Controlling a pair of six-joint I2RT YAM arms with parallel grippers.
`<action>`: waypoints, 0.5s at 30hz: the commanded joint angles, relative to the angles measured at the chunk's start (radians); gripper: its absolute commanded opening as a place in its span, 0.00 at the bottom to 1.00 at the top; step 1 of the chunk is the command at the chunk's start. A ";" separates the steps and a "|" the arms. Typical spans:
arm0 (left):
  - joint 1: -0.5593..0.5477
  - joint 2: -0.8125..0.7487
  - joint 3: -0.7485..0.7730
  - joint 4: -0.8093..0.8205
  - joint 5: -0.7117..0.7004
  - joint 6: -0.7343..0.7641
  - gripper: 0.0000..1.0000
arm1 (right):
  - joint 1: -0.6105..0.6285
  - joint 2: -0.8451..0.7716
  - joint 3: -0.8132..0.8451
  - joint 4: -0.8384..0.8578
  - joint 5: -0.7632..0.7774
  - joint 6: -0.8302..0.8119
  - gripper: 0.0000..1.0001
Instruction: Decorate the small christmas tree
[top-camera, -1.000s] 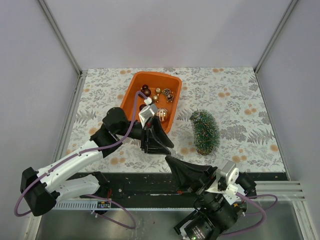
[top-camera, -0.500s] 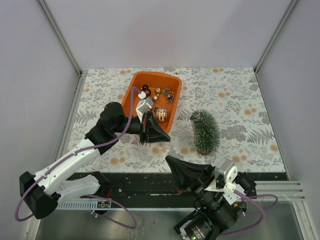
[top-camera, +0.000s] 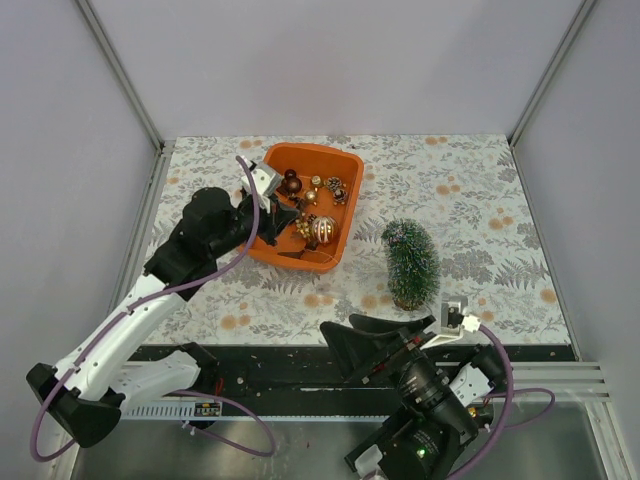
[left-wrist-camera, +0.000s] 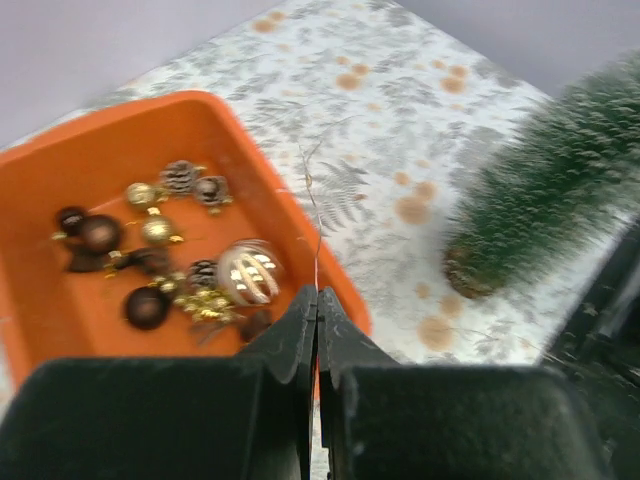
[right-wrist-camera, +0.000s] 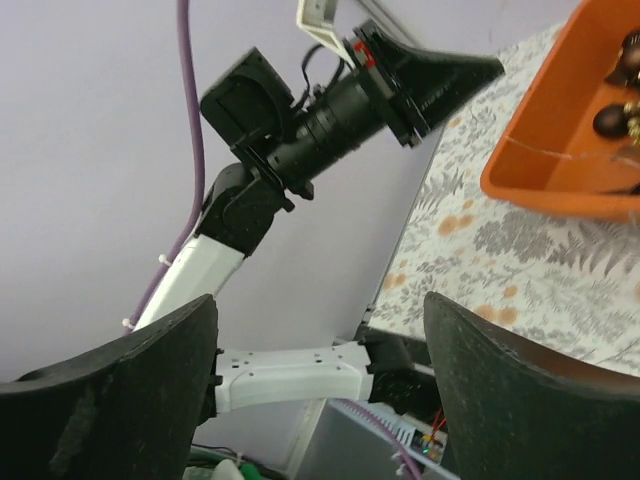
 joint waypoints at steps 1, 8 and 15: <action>0.007 0.002 0.100 -0.061 -0.300 0.136 0.00 | 0.030 0.054 0.037 -0.457 -0.154 -0.172 0.94; 0.015 -0.007 0.121 -0.018 -0.388 0.177 0.00 | 0.090 0.112 0.108 -0.432 -0.101 -0.233 0.99; 0.019 0.106 0.334 0.000 -0.396 0.205 0.00 | 0.097 0.178 0.126 -0.089 -0.116 -0.083 0.99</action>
